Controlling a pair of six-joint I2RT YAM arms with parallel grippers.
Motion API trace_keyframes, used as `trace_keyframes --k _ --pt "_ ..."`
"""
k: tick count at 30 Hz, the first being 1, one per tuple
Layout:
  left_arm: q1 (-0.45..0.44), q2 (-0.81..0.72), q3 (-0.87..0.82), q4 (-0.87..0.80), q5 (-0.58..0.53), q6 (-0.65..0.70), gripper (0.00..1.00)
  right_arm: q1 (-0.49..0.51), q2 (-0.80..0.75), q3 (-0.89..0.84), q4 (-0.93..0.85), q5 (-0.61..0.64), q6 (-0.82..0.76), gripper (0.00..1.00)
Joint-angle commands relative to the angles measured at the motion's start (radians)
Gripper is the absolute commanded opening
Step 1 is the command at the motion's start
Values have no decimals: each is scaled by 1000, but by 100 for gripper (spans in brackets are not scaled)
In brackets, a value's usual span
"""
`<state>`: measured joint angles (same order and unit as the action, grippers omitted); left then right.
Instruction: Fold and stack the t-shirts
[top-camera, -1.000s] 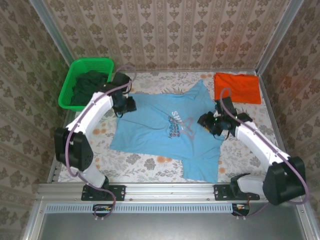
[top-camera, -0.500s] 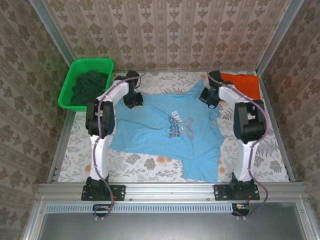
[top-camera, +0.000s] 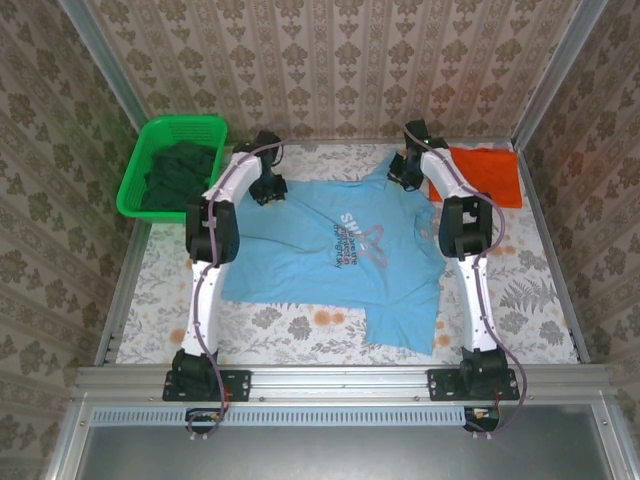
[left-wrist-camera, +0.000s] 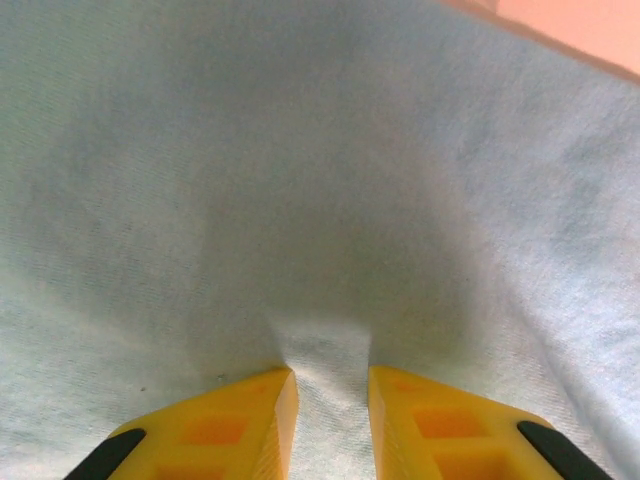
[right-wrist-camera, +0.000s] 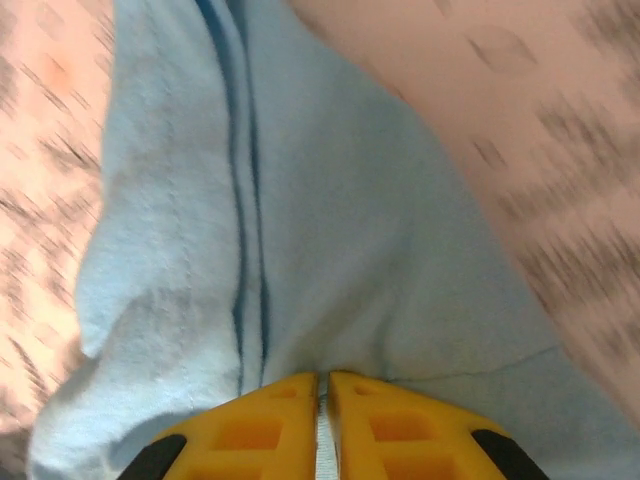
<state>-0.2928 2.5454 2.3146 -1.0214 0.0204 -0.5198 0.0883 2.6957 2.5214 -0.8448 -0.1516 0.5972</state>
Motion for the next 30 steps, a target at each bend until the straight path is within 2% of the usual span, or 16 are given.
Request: trace_keyframes --k 1,3,4,6,8,11,14,17,21,23,24,27,30 --pt "24 99 84 -58 -46 -1 28 -14 220 302 -212 -32 -2 17" --pt "35 106 98 -41 -44 -9 29 -22 317 494 -230 -60 33 19" --pt "43 105 102 -31 -35 -14 31 -28 341 534 -212 -75 58 19" --pt "55 104 115 -9 -11 -14 35 -34 336 518 -148 -92 78 21" --pt "62 99 141 8 10 -9 39 -35 314 508 -113 -82 62 28" --pt "69 71 174 44 49 -2 46 -42 259 508 -104 -72 45 40" --pt "68 14 188 86 96 0 59 -50 179 508 -137 -47 17 51" --pt "56 -65 188 114 125 4 76 -50 78 510 -203 22 -64 62" --pt "27 -172 159 115 118 19 87 -51 -14 562 -340 112 -151 71" --pt "9 -245 106 110 98 24 90 -54 -25 659 -430 124 -181 74" --pt "-2 -283 67 114 89 26 91 -56 -55 646 -454 126 -189 75" --pt "-39 -438 -131 152 57 23 92 -74 -107 663 -556 130 -220 76" --pt "-71 -603 -383 194 48 -8 88 -105 -160 662 -659 133 -259 76"
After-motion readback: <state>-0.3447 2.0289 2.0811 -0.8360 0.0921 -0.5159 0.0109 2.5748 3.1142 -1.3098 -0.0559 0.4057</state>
